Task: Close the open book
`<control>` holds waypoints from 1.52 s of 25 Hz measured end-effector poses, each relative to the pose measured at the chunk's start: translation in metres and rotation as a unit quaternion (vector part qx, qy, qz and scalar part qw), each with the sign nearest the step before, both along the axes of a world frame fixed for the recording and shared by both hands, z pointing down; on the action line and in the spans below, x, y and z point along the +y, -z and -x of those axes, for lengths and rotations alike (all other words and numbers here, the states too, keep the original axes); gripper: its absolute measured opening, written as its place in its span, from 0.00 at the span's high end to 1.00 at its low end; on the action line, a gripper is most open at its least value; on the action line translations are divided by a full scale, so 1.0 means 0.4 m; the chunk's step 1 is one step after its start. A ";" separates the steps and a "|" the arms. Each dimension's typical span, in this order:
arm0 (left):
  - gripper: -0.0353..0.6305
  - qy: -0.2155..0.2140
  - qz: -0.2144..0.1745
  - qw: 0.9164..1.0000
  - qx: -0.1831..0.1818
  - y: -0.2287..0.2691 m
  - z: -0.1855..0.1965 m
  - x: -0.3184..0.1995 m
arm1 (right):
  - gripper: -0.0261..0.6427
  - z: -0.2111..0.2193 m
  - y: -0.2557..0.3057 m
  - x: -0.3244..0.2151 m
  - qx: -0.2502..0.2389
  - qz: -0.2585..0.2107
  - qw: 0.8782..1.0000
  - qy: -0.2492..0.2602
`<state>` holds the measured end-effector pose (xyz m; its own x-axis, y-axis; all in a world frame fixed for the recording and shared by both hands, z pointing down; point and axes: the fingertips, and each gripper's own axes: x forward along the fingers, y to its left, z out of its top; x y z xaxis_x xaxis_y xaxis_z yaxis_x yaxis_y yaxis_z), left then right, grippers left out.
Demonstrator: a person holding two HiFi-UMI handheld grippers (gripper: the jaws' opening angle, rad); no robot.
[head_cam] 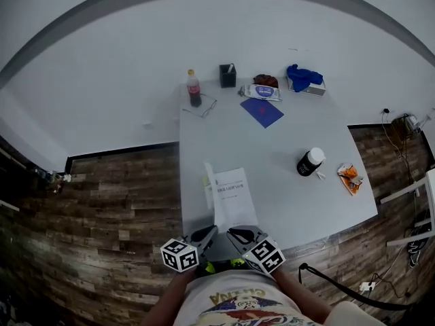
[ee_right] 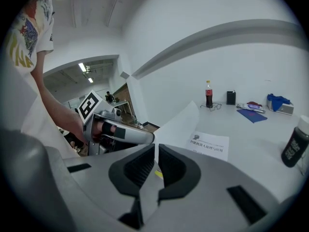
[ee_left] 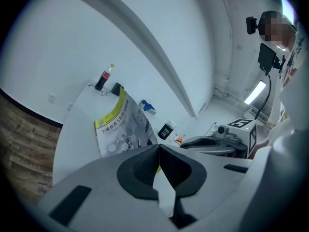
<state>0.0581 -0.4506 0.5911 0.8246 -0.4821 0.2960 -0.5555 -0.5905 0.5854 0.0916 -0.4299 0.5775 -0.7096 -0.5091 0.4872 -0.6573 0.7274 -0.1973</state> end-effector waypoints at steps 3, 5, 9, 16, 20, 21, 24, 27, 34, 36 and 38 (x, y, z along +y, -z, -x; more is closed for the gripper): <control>0.93 -0.001 -0.001 1.000 -0.007 -0.004 -0.036 -0.003 | 0.93 -0.039 0.003 -0.024 -0.003 -0.006 1.000 0.003; 0.93 -0.002 0.000 1.000 -0.010 -0.011 -0.066 -0.001 | 0.93 -0.062 0.006 -0.037 -0.009 -0.008 1.000 0.005; 0.92 -0.009 -0.005 1.000 -0.019 -0.023 -0.126 0.001 | 0.93 -0.099 0.006 -0.055 -0.013 -0.010 1.000 0.011; 0.92 -0.039 -0.004 0.998 -0.038 -0.038 -0.209 -0.012 | 0.93 -0.149 0.004 -0.080 0.001 -0.021 1.000 0.019; 0.92 -0.056 0.003 0.997 -0.049 -0.061 -0.252 -0.014 | 0.93 -0.185 0.002 -0.094 -0.004 -0.021 1.000 0.008; 0.92 -0.059 0.002 0.997 -0.052 -0.064 -0.261 -0.016 | 0.93 -0.192 0.003 -0.096 -0.005 -0.020 1.000 0.006; 0.92 -0.072 -0.008 0.996 -0.054 -0.061 -0.289 -0.017 | 0.93 -0.212 0.008 -0.106 -0.013 -0.023 1.000 0.001; 0.92 -0.086 -0.023 0.994 -0.057 -0.054 -0.308 -0.010 | 0.93 -0.223 0.011 -0.117 -0.023 -0.024 0.999 -0.005; 0.87 -0.129 -0.056 0.989 -0.052 -0.020 -0.333 0.010 | 0.93 -0.210 0.036 -0.144 -0.041 -0.033 0.999 -0.003; 0.86 -0.135 -0.064 0.987 -0.052 -0.013 -0.337 0.011 | 0.93 -0.205 0.040 -0.148 -0.045 -0.036 0.998 -0.002; 0.85 -0.129 -0.072 0.988 -0.053 -0.008 -0.330 0.006 | 0.93 -0.202 0.045 -0.151 -0.049 -0.039 0.998 -0.002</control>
<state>0.1903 -0.4480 0.5942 0.8935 -0.3034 0.3311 -0.4293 -0.7934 0.4315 0.1723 -0.4901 0.5596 -0.7503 -0.5452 0.3739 -0.6400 0.7408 -0.2040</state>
